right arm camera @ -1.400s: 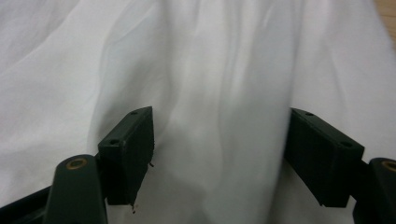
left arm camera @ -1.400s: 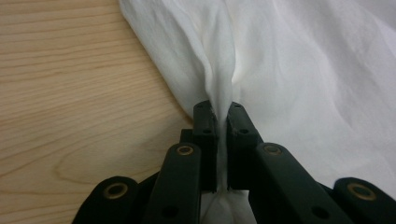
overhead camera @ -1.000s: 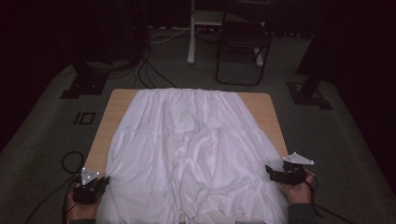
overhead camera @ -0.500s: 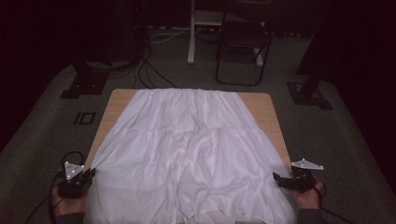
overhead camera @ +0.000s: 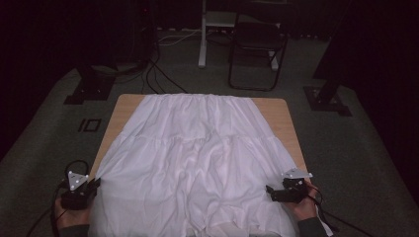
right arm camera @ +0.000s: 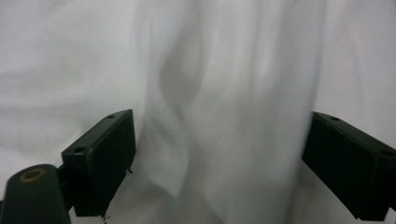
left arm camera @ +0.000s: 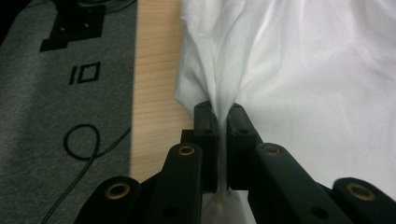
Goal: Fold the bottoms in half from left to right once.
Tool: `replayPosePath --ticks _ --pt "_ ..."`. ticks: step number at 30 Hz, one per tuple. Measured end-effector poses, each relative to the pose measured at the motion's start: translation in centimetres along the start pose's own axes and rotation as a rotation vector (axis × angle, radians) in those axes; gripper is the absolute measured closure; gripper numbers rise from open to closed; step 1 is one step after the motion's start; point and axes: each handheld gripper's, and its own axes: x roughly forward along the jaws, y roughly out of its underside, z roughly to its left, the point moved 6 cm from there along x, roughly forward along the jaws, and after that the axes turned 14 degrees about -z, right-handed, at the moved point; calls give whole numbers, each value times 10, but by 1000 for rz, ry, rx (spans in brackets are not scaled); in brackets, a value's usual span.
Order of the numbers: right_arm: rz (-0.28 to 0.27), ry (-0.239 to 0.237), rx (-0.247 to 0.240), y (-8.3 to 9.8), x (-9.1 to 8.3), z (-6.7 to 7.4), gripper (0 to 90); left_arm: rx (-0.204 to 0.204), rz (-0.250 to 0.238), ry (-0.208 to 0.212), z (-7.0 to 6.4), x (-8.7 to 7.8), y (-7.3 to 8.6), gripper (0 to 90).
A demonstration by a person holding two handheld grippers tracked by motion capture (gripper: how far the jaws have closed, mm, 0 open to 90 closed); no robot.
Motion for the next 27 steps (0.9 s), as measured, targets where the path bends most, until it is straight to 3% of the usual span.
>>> replayPosePath --ticks 3,6,9,10,11,14,18,22,25,27 --pt "2 27 3 2 0 -6 143 -5 -1 -42 13 2 -2 858" --pt "-2 40 45 6 -2 -17 147 5 -1 -117 33 5 -8 859" --pt "-20 34 81 10 -4 -23 151 10 2 -222 63 7 -19 860" --pt "-20 34 81 10 -4 -23 151 10 2 -222 63 7 -19 860" --pt "-21 36 82 10 -4 -24 151 10 8 -291 81 8 -26 860" --pt "-21 36 80 10 -4 -24 151 -11 9 -410 109 11 -39 862" --pt "-28 36 80 10 -3 -24 151 1 3 -526 128 11 -58 862" --pt "-29 36 81 9 -3 -24 151 15 -18 -513 119 11 -66 862" --pt "-31 36 79 10 -3 -23 151 37 -46 -462 102 6 -72 861" --pt "-30 40 80 9 -3 -22 152 53 -84 -391 81 0 -81 861"
